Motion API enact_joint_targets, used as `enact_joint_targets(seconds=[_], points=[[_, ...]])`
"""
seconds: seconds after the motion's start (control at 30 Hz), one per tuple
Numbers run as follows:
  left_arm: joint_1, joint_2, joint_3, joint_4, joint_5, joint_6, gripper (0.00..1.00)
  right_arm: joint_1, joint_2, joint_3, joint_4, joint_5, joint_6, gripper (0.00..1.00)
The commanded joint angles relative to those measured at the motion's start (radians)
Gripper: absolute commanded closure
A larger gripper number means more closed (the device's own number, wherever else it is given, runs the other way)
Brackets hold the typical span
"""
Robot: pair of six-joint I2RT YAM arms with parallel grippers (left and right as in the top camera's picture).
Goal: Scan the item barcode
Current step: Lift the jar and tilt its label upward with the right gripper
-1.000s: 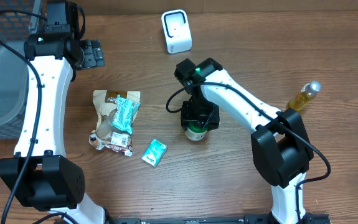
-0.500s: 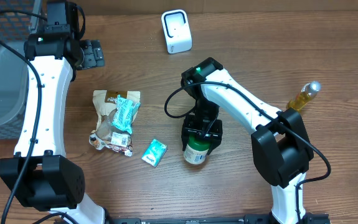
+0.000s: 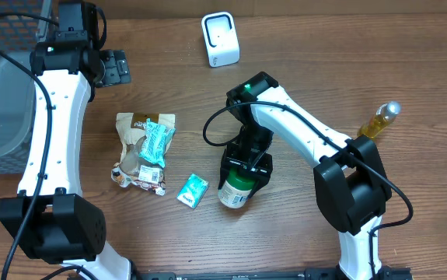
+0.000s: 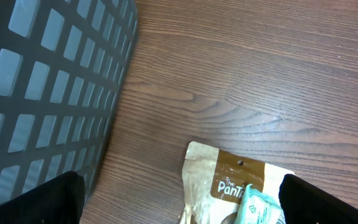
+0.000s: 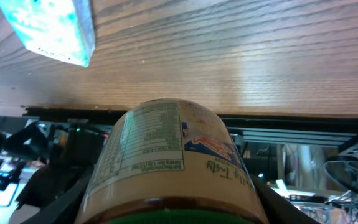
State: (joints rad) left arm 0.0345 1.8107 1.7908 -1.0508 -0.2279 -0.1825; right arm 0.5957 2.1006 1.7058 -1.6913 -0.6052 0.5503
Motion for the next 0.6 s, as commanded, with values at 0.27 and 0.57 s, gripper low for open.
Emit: enact_joint_targets(seconds=[0.27, 0.57], points=[[-0.002, -0.015, 0.018, 0.001, -0.007, 0.014, 0.00, -0.002, -0.008, 0.023, -0.004, -0.172, 0.000, 0.54], [-0.002, -0.015, 0.018, 0.001, -0.007, 0.014, 0.00, -0.002, -0.008, 0.023, -0.004, -0.182, 0.000, 0.54]])
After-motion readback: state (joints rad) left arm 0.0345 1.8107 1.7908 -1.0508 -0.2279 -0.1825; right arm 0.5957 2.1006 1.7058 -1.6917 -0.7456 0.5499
